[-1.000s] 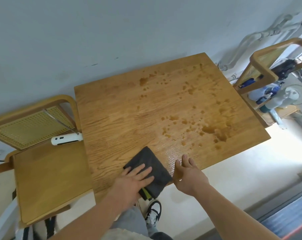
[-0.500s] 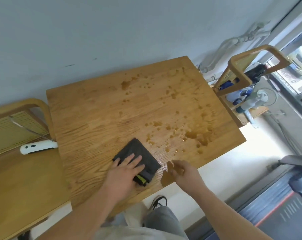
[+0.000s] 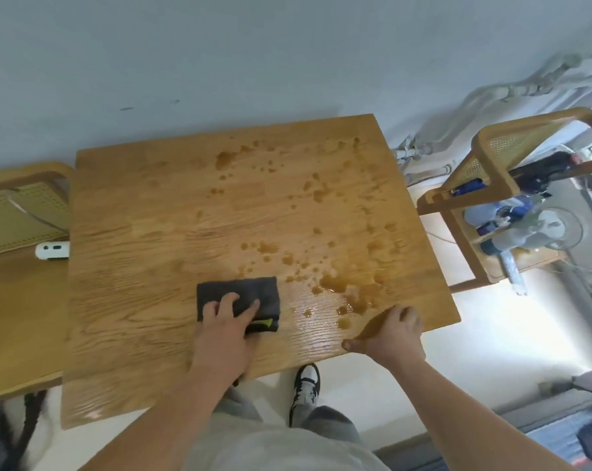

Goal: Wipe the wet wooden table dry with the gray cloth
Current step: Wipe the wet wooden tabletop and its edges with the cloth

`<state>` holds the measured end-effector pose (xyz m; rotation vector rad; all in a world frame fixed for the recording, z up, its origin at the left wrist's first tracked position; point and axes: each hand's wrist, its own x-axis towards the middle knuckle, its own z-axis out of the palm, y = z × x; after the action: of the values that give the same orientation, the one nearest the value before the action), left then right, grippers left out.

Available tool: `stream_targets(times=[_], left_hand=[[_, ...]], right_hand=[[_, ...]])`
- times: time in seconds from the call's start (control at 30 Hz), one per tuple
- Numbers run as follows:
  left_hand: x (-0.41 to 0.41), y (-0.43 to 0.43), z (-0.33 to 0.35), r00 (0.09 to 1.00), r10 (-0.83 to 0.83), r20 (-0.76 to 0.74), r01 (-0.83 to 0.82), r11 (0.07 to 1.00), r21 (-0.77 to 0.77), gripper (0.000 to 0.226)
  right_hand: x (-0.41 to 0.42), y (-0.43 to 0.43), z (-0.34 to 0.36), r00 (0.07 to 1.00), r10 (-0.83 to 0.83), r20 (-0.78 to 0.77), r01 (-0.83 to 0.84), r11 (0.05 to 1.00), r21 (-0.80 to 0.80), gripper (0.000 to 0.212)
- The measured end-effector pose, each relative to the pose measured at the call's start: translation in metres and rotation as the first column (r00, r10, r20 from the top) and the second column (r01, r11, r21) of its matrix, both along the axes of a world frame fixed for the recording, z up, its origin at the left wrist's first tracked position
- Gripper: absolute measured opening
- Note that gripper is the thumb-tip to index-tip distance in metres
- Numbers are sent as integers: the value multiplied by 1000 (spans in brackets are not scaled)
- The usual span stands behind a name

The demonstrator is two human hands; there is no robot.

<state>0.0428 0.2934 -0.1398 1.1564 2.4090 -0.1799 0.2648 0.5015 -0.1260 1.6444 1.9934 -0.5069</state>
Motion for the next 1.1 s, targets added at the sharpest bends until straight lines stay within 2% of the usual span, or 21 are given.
stream_targets(times=[0.03,0.1,0.23,0.27,0.33,0.43,0.47,0.53,0.6,0.67,0.73,0.83,0.9,0.93,1.0,1.07,1.1], left_hand=[[13,8,5,996,84,-22,-84,996,-7,64],[48,18,6,997,78,-8,-78,995,-55,70],[75,22,-1,958,-278,62,279,960,-7,73],[63,23,-4,949,-307,75,307,952,3,70],[39,25,-6,981,-187,49,186,982,34,64],[48,32,-1,985,170,-22,-168,983,70,62],[63,36,0,983,182,-11,-181,981,66,63],[97,41,-1,998,3,62,-9,995,96,68],[110,42,-4,962,-223,158,196,965,171,68],[91,47,-6,944,-294,150,268,948,173,66],[68,49,-7,979,-177,97,165,978,126,63],[66,49,-4,995,99,11,-99,990,99,64],[91,56,1,991,130,10,-130,990,58,68],[106,62,3,997,77,31,-78,996,37,70],[132,70,3,979,-177,104,172,983,56,71],[127,78,-3,885,-437,161,426,899,97,70],[115,82,-6,856,-495,153,485,869,97,68]], right_hand=[[2,0,-3,1000,25,20,-25,1000,1,163],[4,-2,-5,993,96,61,-98,995,25,163],[3,-1,-1,986,143,84,-148,988,45,162],[2,0,-1,986,146,84,-150,988,42,162],[1,1,0,984,150,93,-153,988,36,162],[1,1,1,981,158,112,-160,987,12,162],[2,2,3,981,161,111,-162,987,0,161],[6,6,7,986,145,81,-143,989,-37,154],[15,19,12,989,145,39,-143,988,-63,140],[25,36,17,985,170,15,-170,985,-28,120],[35,50,18,989,149,6,-149,988,33,115],[46,56,9,997,77,-17,-77,996,36,126],[48,55,1,998,59,-33,-58,998,37,131],[46,56,-1,998,62,-28,-61,997,40,131],[41,59,0,998,68,-5,-68,997,34,129],[38,61,1,998,67,12,-67,998,21,126],[37,62,0,998,66,13,-66,998,22,125]])
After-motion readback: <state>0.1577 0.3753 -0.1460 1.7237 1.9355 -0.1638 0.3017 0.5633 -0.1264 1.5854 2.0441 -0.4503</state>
